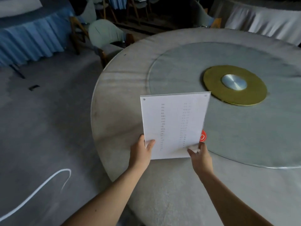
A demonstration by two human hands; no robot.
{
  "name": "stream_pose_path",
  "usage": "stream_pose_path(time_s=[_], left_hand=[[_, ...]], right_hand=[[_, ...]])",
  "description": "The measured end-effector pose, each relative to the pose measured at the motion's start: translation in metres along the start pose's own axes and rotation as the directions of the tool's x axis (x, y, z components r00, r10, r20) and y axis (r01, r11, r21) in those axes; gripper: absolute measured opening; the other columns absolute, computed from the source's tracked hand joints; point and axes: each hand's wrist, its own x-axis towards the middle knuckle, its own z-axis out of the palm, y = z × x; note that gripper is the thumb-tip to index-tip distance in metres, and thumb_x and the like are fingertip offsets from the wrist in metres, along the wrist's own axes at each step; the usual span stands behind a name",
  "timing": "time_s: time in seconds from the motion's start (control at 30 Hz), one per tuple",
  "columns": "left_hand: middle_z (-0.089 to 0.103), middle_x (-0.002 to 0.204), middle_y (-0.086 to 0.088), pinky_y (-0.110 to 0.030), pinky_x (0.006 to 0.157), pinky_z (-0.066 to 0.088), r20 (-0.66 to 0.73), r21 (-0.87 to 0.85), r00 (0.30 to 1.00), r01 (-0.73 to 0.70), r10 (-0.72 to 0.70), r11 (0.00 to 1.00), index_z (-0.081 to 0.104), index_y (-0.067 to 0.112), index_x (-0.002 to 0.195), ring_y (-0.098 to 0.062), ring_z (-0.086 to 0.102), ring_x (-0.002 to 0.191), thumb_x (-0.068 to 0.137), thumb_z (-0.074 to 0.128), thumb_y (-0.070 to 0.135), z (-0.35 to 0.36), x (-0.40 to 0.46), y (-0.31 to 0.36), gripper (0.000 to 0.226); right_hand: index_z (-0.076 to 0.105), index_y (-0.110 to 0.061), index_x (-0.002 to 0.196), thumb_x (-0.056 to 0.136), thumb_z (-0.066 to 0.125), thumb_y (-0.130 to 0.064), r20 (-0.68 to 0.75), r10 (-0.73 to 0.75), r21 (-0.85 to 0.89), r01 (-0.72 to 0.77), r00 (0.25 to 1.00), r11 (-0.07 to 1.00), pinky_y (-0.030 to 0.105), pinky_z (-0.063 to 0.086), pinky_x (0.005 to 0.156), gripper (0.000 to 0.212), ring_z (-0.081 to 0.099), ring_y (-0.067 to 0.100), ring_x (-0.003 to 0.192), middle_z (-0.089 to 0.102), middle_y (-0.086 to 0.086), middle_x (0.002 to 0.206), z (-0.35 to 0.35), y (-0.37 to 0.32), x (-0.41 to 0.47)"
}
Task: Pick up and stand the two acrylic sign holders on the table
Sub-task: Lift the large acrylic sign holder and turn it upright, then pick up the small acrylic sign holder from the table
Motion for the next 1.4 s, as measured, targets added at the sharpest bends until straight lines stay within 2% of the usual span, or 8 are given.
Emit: stream_pose_path(time_s=[0.2, 0.4, 0.53, 0.7, 0.9, 1.07, 1.2, 1.4], left_hand=[[0.067, 0.083, 0.003, -0.008, 0.058, 0.038, -0.009, 0.01, 0.998, -0.07, 0.07, 0.998, 0.055, 0.016, 0.09, -0.014, 0.06, 0.074, 0.092, 0.066, 0.025, 0.012, 0.014, 0.003, 0.014], [0.068, 0.087, -0.015, -0.028, 0.061, 0.035, -0.032, 0.026, 0.999, -0.019, 0.019, 0.999, 0.048, 0.015, 0.087, -0.033, 0.062, 0.079, 0.096, 0.058, 0.031, 0.029, 0.014, -0.01, 0.021], [0.067, 0.107, -0.013, -0.034, 0.075, 0.046, -0.062, 0.045, 0.992, 0.109, -0.106, 0.993, 0.058, 0.005, 0.109, -0.033, 0.061, 0.1, 0.091, 0.055, 0.036, 0.045, 0.001, -0.023, 0.036], [0.062, 0.115, -0.016, -0.044, 0.09, 0.046, -0.159, 0.02, 0.98, 0.121, -0.116, 0.992, 0.059, 0.003, 0.115, -0.034, 0.057, 0.107, 0.085, 0.061, 0.004, 0.072, -0.052, -0.028, 0.029], [0.064, 0.105, -0.001, -0.035, 0.082, 0.048, 0.179, 0.019, 0.982, -0.064, 0.06, 0.998, 0.061, 0.014, 0.106, -0.022, 0.063, 0.097, 0.09, 0.058, 0.008, 0.133, -0.109, -0.002, 0.018], [0.067, 0.102, 0.001, -0.027, 0.073, 0.044, 0.448, -0.019, 0.862, -0.257, 0.238, 0.966, 0.062, 0.017, 0.102, -0.013, 0.062, 0.088, 0.09, 0.06, 0.014, 0.201, -0.157, 0.054, 0.012], [0.067, 0.101, 0.003, -0.023, 0.075, 0.045, 0.668, -0.055, 0.675, -0.376, 0.313, 0.925, 0.061, 0.017, 0.103, -0.014, 0.062, 0.089, 0.093, 0.058, 0.02, 0.256, -0.215, 0.098, 0.011], [0.066, 0.107, 0.004, -0.022, 0.081, 0.043, 0.838, -0.076, 0.475, -0.385, 0.268, 0.92, 0.062, 0.018, 0.113, -0.01, 0.059, 0.095, 0.097, 0.054, 0.03, 0.31, -0.269, 0.145, 0.022]], right_hand=[[0.058, -0.007, 0.117, 0.091, 0.066, -0.013, -0.048, -0.001, 0.007, 0.001, 0.999, 1.0, 0.037, 0.045, 0.093, 0.027, 0.063, 0.028, 0.112, 0.058, 0.011, 0.117, -0.001, 0.004, 0.014], [0.05, -0.011, 0.128, 0.093, 0.062, -0.014, -0.083, -0.012, 0.074, 0.019, 0.997, 0.997, 0.04, 0.049, 0.099, 0.037, 0.061, 0.024, 0.116, 0.058, 0.011, 0.126, 0.001, 0.009, 0.013], [0.043, -0.012, 0.138, 0.093, 0.058, -0.008, -0.098, 0.009, 0.174, 0.008, 0.995, 0.985, 0.034, 0.049, 0.095, 0.047, 0.059, 0.02, 0.112, 0.049, 0.009, 0.132, -0.01, 0.018, -0.003], [0.043, -0.014, 0.137, 0.093, 0.058, -0.006, -0.152, 0.018, 0.193, 0.012, 0.988, 0.981, 0.028, 0.046, 0.088, 0.047, 0.057, 0.018, 0.112, 0.048, 0.008, 0.131, -0.042, 0.052, -0.045], [0.048, -0.02, 0.133, 0.092, 0.058, -0.004, -0.251, 0.082, 0.199, -0.032, 0.964, 0.979, 0.042, 0.051, 0.096, 0.045, 0.054, 0.017, 0.114, 0.045, 0.004, 0.125, -0.112, 0.112, -0.103], [0.05, -0.018, 0.132, 0.091, 0.059, -0.002, -0.44, 0.141, 0.188, -0.063, 0.887, 0.98, 0.039, 0.049, 0.092, 0.045, 0.053, 0.017, 0.116, 0.044, 0.001, 0.124, -0.179, 0.158, -0.149], [0.052, -0.017, 0.131, 0.089, 0.06, -0.004, -0.586, 0.249, 0.223, -0.142, 0.771, 0.965, 0.041, 0.047, 0.098, 0.045, 0.049, 0.014, 0.113, 0.044, 0.0, 0.124, -0.234, 0.207, -0.19], [0.055, -0.013, 0.129, 0.091, 0.059, -0.009, -0.69, 0.363, 0.292, -0.218, 0.627, 0.931, 0.042, 0.04, 0.107, 0.039, 0.047, 0.022, 0.123, 0.045, 0.001, 0.127, -0.273, 0.26, -0.216]])
